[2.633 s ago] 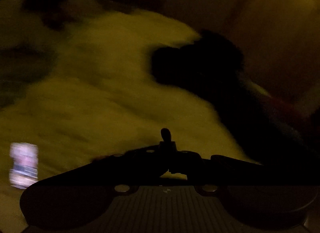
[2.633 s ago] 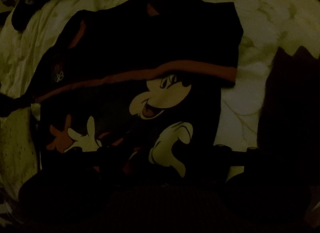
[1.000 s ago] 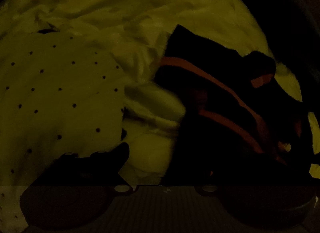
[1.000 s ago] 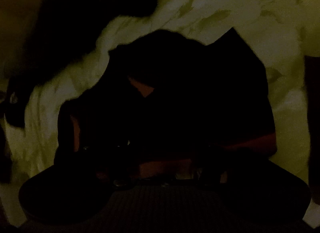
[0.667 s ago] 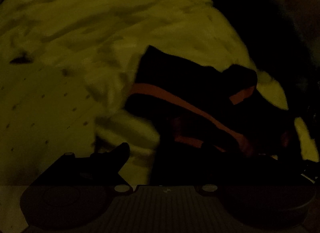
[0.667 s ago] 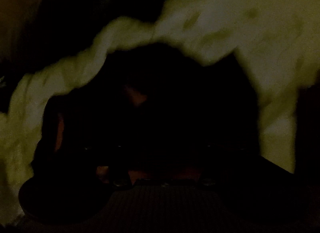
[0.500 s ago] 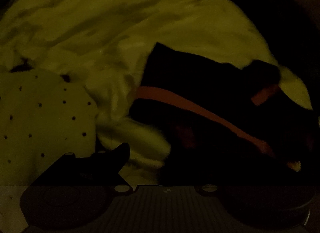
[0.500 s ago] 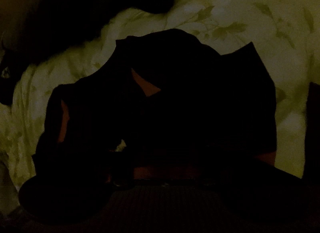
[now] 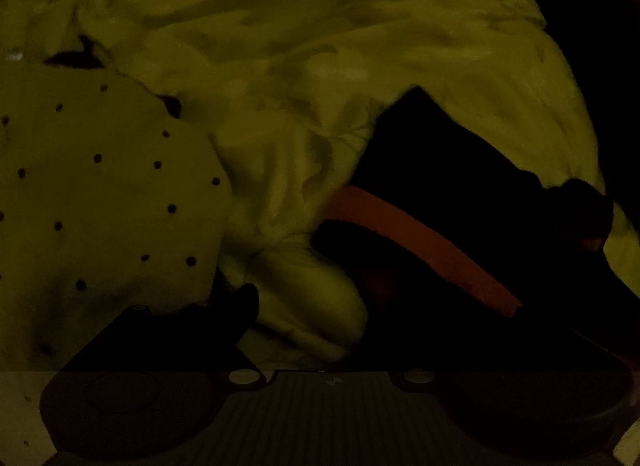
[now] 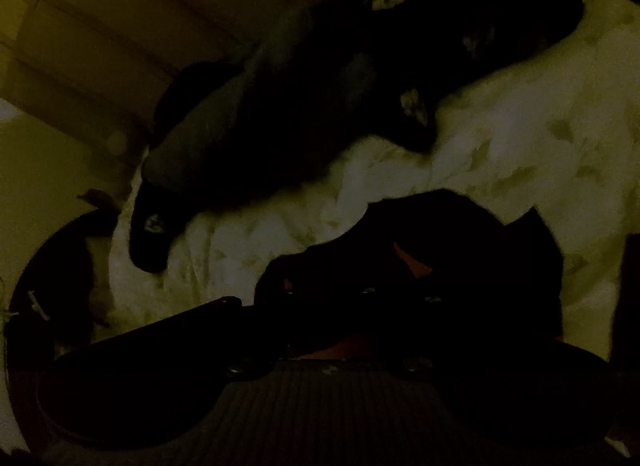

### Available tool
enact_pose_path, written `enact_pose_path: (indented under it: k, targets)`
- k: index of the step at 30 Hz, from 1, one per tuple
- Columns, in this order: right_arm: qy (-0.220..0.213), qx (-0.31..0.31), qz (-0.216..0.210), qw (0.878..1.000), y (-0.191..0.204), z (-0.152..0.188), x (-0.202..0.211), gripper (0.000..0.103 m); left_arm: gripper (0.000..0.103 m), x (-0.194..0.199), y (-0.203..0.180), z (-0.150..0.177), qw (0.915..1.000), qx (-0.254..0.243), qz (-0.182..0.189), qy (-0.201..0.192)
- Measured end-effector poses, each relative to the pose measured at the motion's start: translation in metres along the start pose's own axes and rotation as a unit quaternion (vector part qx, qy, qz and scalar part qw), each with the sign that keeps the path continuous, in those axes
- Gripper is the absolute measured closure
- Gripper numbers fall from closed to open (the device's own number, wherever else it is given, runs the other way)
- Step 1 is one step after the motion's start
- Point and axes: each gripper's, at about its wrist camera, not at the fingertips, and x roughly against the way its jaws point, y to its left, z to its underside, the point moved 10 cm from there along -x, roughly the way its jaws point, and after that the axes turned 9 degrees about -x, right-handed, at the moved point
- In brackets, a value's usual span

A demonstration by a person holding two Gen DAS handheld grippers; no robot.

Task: Fold large clothes

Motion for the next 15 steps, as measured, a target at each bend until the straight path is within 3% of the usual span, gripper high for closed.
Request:
enact_pose_path:
  k: [11,15]
  targets:
    - [0.021,0.016,0.142,0.989,-0.09,0.01,-0.044,0.096,0.0,0.003,0.01,0.0,0.9995,0.015,0.022,0.015]
    - [0.014,0.089,0.201,0.976,-0.099,0.011,-0.056,0.097,0.0,0.005,0.015,-0.004,0.9993,0.019,0.024,0.02]
